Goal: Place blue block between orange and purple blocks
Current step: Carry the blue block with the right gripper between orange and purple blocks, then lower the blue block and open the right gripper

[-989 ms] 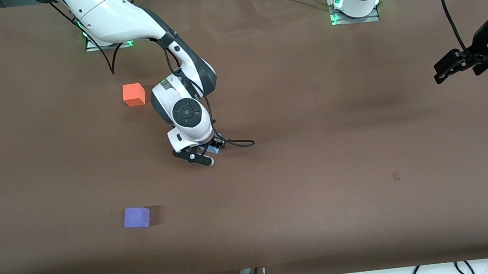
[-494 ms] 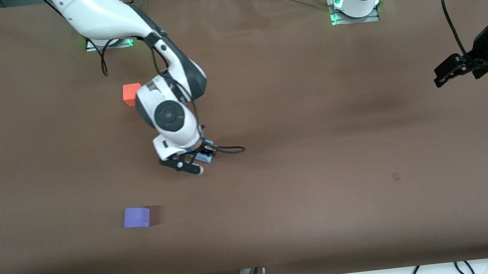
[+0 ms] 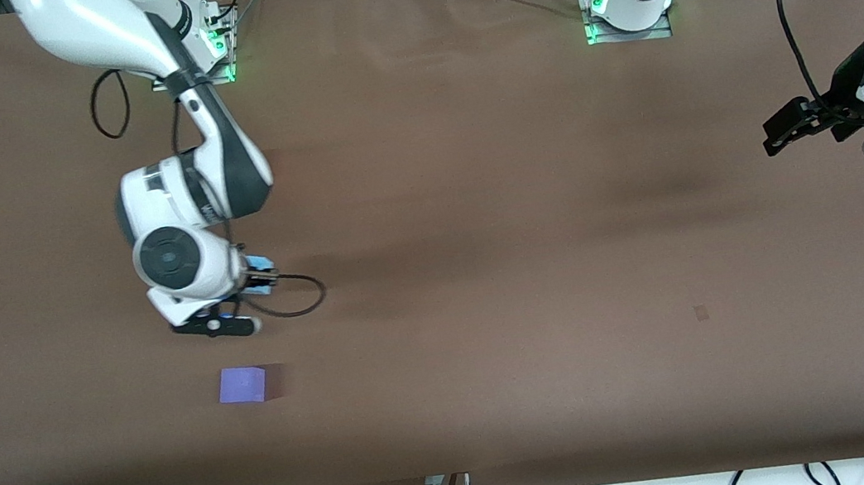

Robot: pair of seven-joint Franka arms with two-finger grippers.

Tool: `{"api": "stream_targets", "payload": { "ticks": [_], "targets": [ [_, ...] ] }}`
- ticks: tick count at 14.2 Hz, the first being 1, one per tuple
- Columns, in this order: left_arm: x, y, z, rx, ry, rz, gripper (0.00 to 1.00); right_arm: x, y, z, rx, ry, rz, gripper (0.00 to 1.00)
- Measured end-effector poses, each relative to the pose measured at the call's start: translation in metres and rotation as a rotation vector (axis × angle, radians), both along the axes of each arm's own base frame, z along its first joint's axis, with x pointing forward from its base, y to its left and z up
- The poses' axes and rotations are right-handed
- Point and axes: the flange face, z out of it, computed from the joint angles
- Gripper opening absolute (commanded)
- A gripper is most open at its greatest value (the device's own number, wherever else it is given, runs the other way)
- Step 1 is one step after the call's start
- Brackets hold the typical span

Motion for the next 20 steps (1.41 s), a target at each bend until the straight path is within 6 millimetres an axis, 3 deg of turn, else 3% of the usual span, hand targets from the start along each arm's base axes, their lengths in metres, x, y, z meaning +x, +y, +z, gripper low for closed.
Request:
{"api": "stream_targets", "payload": {
  "ticks": [3, 7, 8, 9, 11, 12, 14, 18, 20],
  "targets": [
    [-0.002, -0.002, 0.0, 0.001, 0.017, -0.005, 1.0, -0.027, -0.03, -0.033, 0.033, -0.065, 0.03, 0.2],
    [-0.003, -0.004, 0.0, 0.001, 0.024, -0.008, 1.0, -0.066, -0.044, -0.075, 0.051, -0.122, 0.039, 0.2],
    [-0.003, -0.004, 0.0, 0.001, 0.025, -0.008, 1.0, -0.07, -0.045, -0.08, 0.055, -0.138, 0.051, 0.32],
    [-0.003, -0.004, 0.0, 0.001, 0.025, -0.008, 1.0, -0.072, -0.045, -0.083, 0.059, -0.151, 0.066, 0.99],
    [-0.003, -0.004, 0.0, 0.001, 0.027, -0.007, 1.0, -0.072, -0.045, -0.083, 0.065, -0.168, 0.088, 1.0],
    [-0.003, -0.003, 0.0, 0.001, 0.027, -0.006, 1.0, -0.069, -0.043, -0.076, 0.071, -0.184, 0.1, 1.0],
    [-0.003, -0.003, 0.0, 0.001, 0.027, -0.006, 1.0, -0.057, -0.038, -0.046, 0.091, -0.217, 0.138, 1.0],
    [-0.003, -0.006, 0.0, 0.001, 0.025, -0.01, 1.0, -0.019, -0.035, 0.06, 0.099, -0.153, 0.143, 1.0],
    [-0.003, -0.006, 0.001, 0.001, 0.025, -0.011, 1.0, -0.01, -0.041, 0.098, 0.102, -0.129, 0.163, 1.0]
  ]
}}
